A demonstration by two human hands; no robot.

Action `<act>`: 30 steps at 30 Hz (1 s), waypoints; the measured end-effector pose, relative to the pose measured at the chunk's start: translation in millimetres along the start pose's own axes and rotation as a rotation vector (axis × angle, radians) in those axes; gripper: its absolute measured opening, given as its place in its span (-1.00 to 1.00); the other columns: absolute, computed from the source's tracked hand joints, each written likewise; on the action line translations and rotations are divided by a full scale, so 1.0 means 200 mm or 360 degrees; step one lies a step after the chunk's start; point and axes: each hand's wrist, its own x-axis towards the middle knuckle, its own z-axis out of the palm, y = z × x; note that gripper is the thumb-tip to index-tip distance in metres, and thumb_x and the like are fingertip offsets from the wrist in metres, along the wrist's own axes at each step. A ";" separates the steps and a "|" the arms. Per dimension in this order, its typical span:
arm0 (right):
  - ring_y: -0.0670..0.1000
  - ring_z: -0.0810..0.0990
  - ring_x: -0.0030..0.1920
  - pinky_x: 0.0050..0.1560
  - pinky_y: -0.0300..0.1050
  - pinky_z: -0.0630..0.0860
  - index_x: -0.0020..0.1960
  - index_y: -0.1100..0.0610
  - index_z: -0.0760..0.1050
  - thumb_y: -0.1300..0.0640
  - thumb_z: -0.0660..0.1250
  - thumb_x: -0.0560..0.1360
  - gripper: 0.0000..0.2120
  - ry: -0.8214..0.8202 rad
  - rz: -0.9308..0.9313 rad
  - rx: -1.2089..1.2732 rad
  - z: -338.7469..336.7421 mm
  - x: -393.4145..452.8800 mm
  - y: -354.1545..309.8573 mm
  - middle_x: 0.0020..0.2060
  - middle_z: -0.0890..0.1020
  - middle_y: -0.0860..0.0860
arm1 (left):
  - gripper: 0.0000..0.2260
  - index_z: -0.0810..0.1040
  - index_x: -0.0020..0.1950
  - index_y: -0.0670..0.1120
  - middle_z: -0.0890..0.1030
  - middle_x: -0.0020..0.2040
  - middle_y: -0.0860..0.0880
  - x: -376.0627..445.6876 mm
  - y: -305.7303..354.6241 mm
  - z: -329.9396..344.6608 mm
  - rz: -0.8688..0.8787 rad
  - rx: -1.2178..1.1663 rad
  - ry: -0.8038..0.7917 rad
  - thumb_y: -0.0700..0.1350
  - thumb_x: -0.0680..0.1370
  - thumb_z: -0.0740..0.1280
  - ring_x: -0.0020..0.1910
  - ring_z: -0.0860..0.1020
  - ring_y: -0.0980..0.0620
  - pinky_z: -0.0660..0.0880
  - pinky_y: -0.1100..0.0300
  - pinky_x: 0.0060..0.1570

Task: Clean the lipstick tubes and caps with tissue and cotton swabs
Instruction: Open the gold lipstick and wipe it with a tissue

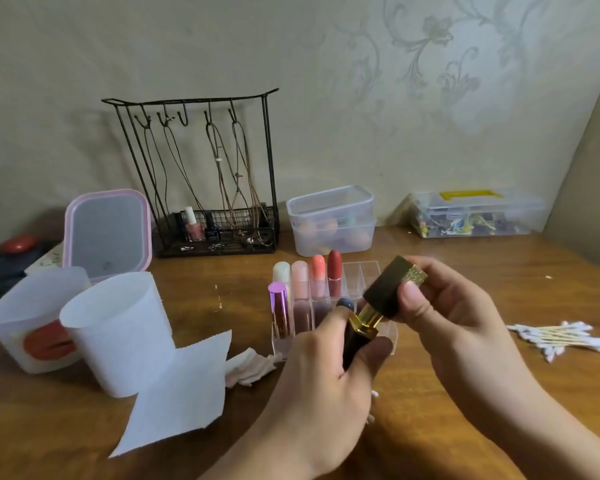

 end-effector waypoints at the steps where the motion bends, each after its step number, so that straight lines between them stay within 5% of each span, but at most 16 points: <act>1: 0.11 0.69 -0.04 -0.03 -0.16 0.61 -0.01 0.11 0.61 0.03 0.33 0.49 -0.82 0.0084 0.0001 0.0079 -0.02 0.01 -0.01 -0.11 0.71 0.15 | -0.85 0.44 0.05 0.11 0.60 -0.22 0.05 0.00 0.00 0.00 -0.0021 -0.0007 -0.0023 0.13 0.56 0.25 -0.24 0.61 0.21 0.48 0.41 -0.36; 3: 0.17 0.68 0.01 -0.03 -0.06 0.64 0.10 0.17 0.54 0.05 0.30 0.53 -0.77 0.0265 -0.0013 0.0124 -0.08 0.04 -0.02 -0.09 0.70 0.16 | -0.82 0.45 0.01 0.09 0.60 -0.23 0.05 0.00 -0.02 0.01 -0.0046 -0.0016 -0.0052 0.17 0.54 0.24 -0.22 0.60 0.22 0.47 0.41 -0.34; 6: 0.03 0.67 -0.09 -0.03 0.07 0.61 0.28 -0.03 0.42 0.10 0.23 0.60 -0.74 0.0348 0.0012 -0.0708 -0.19 0.08 0.01 -0.13 0.67 0.04 | -0.70 0.46 -0.01 0.13 0.59 -0.15 0.11 0.00 -0.06 0.01 -0.0104 -0.0005 -0.0024 0.31 0.47 0.18 -0.04 0.55 0.25 0.50 0.34 -0.04; 8: -0.03 0.56 -0.05 0.05 -0.05 0.51 0.35 -0.11 0.43 0.07 0.23 0.61 -0.68 0.0179 0.0188 -0.1392 -0.26 0.10 0.06 -0.01 0.59 -0.04 | -0.66 0.47 0.01 0.15 0.60 -0.11 0.11 0.01 -0.08 0.01 -0.0140 -0.0047 -0.0035 0.35 0.44 0.17 -0.02 0.57 0.19 0.55 0.20 0.02; 11: -0.06 0.47 0.00 0.05 -0.26 0.37 0.36 -0.06 0.49 0.06 0.39 0.52 -0.58 -0.0105 0.0431 -0.1971 -0.30 0.11 0.07 0.08 0.52 -0.05 | -0.69 0.48 0.03 0.13 0.60 -0.13 0.09 0.01 -0.07 0.01 -0.0158 -0.0071 -0.0043 0.30 0.46 0.18 -0.06 0.57 0.22 0.52 0.38 -0.14; 15: -0.07 0.52 -0.03 0.00 -0.28 0.44 0.32 -0.05 0.51 0.11 0.47 0.47 -0.56 -0.0095 0.0638 -0.1878 -0.32 0.11 0.02 0.09 0.61 -0.02 | -0.82 0.49 0.01 0.12 0.55 -0.12 0.18 0.02 -0.07 0.01 -0.0143 -0.0100 0.0006 0.18 0.53 0.22 -0.09 0.53 0.26 0.45 0.46 -0.22; 18: -0.01 0.55 0.12 0.13 -0.20 0.49 0.38 -0.06 0.43 0.09 0.46 0.47 -0.49 -0.0231 0.0731 -0.1943 -0.28 0.12 0.05 0.18 0.59 0.00 | -0.84 0.49 0.00 0.12 0.50 -0.34 0.15 0.02 -0.07 0.01 -0.0219 -0.0215 -0.0049 0.16 0.54 0.23 -0.35 0.51 0.23 0.41 0.40 -0.40; 21: -0.01 0.55 0.15 0.17 -0.16 0.50 0.41 -0.07 0.39 0.12 0.47 0.47 -0.45 -0.0257 0.0766 -0.1919 -0.26 0.12 0.08 0.19 0.58 -0.01 | -0.79 0.49 -0.03 0.05 0.46 -0.40 0.16 0.03 -0.08 0.01 -0.0277 -0.0310 -0.0128 0.17 0.54 0.24 -0.41 0.48 0.21 0.42 0.34 -0.38; 26: -0.18 0.52 -0.12 -0.26 -0.41 0.41 0.12 -0.07 0.55 0.16 0.53 0.40 -0.66 -0.0078 0.0471 -0.1816 -0.32 0.12 0.04 -0.06 0.59 -0.13 | -0.79 0.52 -0.09 0.06 0.48 -0.35 0.13 0.04 -0.09 0.00 -0.0382 -0.0495 -0.0149 0.18 0.52 0.26 -0.36 0.44 0.19 0.41 0.26 -0.28; 30: -0.15 0.53 -0.07 -0.25 -0.41 0.40 0.20 -0.05 0.57 0.17 0.48 0.43 -0.63 -0.0262 0.0536 -0.1890 -0.31 0.12 0.07 -0.03 0.59 -0.13 | -0.71 0.53 -0.01 -0.16 0.45 -0.31 -0.01 0.05 -0.08 -0.02 -0.0528 -0.0786 -0.0150 0.08 0.52 0.30 -0.40 0.38 0.13 0.35 0.31 -0.41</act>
